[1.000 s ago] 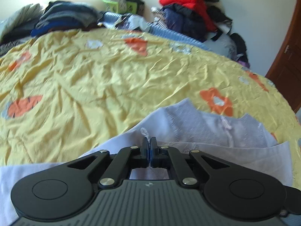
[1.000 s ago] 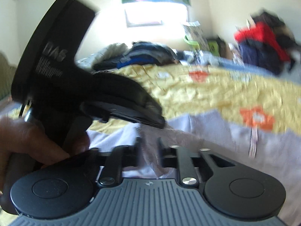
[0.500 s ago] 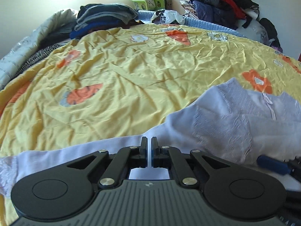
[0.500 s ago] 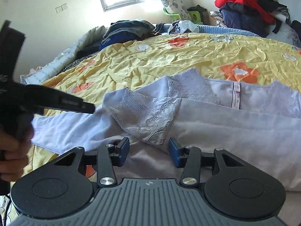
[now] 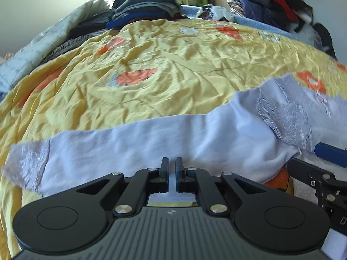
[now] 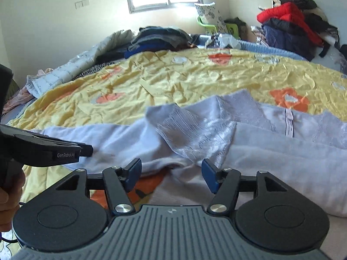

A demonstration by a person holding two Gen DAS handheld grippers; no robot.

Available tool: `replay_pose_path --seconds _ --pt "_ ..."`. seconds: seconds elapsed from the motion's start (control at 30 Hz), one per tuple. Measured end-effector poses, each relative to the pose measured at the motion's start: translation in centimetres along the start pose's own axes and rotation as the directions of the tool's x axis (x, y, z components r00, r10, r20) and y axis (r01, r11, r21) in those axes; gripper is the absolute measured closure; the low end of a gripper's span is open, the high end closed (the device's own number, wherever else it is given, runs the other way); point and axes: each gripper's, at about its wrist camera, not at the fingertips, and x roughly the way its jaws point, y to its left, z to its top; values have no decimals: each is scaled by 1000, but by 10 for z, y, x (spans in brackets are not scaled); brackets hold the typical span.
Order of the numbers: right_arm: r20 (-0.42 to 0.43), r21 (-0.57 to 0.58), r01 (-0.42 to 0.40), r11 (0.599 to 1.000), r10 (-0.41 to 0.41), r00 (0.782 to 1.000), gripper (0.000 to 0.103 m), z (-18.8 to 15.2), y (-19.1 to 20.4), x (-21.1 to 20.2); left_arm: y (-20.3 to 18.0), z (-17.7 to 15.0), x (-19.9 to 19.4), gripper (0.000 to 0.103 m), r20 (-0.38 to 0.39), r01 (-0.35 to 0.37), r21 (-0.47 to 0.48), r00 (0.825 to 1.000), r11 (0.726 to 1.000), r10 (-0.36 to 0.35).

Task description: Fold small clothes

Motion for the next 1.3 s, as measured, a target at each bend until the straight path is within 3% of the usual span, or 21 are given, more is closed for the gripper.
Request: replay_pose_path --seconds 0.23,0.37,0.57,0.63,0.7,0.77,0.87,1.13,1.3 --pt "16 -115 -29 993 31 999 41 -6 41 -8 47 -18 -16 97 -7 6 -133 1000 991 -7" --pt "25 -185 -42 982 47 999 41 -12 66 -10 85 -30 -27 97 4 6 -254 1000 967 -6" --pt "17 -287 -80 955 88 996 33 -22 102 -10 128 -44 -28 94 -28 -70 -353 998 933 65" --pt "15 -324 -80 942 90 996 30 -26 113 -10 138 -47 -28 84 -30 -87 -370 996 925 82" --pt "18 -359 -79 930 91 996 26 -29 123 -10 145 -51 -30 48 -20 -108 -376 994 920 108" --pt "24 -391 -78 917 95 995 24 -33 131 -11 149 -54 -32 26 5 -130 -382 990 915 142" --pt "26 -430 -79 900 99 995 19 -40 141 -9 151 -57 -33 25 17 -157 -370 984 916 175" --pt "-12 -444 -95 891 100 995 8 -60 146 3 156 -65 -25 23 14 -146 -387 986 911 164" --pt "-26 -433 -99 896 97 995 4 -60 145 5 174 -72 -29 20 89 -33 -477 992 879 86"
